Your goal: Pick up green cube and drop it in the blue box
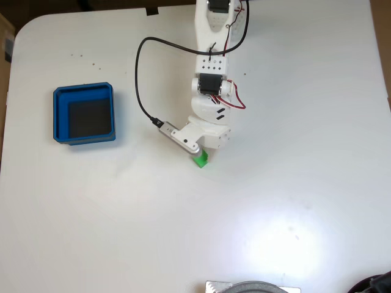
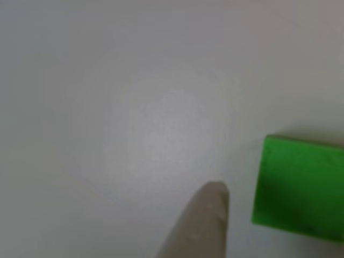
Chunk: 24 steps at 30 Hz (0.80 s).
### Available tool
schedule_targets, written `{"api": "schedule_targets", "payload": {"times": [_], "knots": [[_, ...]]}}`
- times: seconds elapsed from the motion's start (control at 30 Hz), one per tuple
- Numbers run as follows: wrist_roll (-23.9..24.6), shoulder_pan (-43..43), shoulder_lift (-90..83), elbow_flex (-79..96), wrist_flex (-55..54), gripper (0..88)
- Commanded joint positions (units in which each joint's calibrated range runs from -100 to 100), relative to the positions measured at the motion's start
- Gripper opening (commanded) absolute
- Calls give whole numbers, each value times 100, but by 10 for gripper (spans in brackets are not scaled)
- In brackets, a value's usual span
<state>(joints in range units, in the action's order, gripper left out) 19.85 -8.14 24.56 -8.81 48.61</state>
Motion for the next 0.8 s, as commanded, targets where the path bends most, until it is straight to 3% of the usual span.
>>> {"api": "schedule_targets", "payload": {"times": [0.0, 0.77], "knots": [[-112, 20, -56, -384, -112, 312], [-93, 97, 203, -429, -267, 311]]}}
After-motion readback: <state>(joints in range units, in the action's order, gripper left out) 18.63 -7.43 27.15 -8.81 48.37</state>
